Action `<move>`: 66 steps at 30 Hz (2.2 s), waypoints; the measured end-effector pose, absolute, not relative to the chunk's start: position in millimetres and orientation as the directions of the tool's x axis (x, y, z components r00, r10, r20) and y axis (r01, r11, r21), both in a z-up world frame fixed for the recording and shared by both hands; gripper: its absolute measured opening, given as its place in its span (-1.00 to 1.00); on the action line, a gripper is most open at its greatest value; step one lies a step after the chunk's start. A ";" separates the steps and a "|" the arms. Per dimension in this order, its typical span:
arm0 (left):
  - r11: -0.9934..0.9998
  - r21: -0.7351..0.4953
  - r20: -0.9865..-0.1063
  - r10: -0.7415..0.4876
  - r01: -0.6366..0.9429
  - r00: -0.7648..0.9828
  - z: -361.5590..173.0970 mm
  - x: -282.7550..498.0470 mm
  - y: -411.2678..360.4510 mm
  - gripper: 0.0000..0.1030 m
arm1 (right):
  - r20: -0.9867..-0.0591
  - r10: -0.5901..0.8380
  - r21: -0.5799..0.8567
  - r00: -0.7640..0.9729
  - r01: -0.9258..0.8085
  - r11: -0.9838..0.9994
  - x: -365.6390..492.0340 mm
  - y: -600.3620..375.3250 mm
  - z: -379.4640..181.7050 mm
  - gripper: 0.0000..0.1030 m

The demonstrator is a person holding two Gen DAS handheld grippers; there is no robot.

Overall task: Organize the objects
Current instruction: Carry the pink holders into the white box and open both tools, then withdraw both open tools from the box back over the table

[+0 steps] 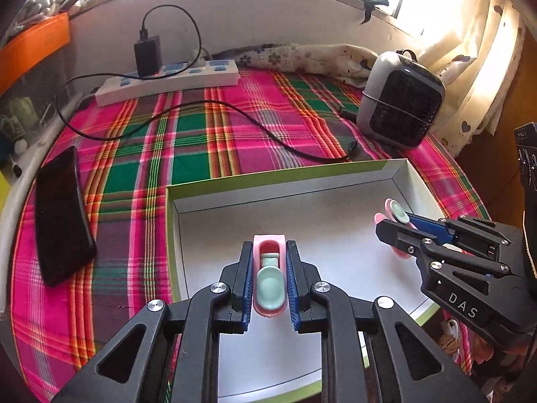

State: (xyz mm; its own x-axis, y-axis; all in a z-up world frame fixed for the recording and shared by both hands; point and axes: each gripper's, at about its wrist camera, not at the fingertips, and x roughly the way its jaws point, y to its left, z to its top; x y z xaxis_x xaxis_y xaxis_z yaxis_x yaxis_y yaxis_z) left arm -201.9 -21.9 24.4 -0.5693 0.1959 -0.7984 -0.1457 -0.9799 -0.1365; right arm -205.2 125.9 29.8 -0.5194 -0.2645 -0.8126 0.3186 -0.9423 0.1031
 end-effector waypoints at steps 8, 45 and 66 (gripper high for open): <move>-0.981 -0.138 -0.809 0.191 -0.137 -0.555 15.7 -213.7 -22.8 -0.70 | -0.821 -0.250 0.084 -0.513 0.324 -0.942 -218.4 113.6 23.4 -0.65; -0.985 -0.104 -0.784 0.164 -0.135 -0.598 29.5 -196.9 -26.4 -0.35 | -0.800 -0.233 0.087 -0.554 0.278 -0.957 -206.4 122.8 28.7 -0.06; -0.985 -0.129 -0.717 0.171 -0.113 -0.676 60.3 -121.9 -48.0 -0.34 | -0.747 -0.213 0.077 -0.630 0.236 -0.969 -136.7 155.5 59.9 -0.06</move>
State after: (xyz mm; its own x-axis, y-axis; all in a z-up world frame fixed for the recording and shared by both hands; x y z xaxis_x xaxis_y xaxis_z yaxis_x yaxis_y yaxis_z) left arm -121.9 -48.0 60.3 -0.6756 0.1715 -0.7171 -0.1128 -0.9852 -0.1293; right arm -136.7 155.5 59.9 -0.6304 -0.2125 -0.7466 0.2357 -0.9688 0.0768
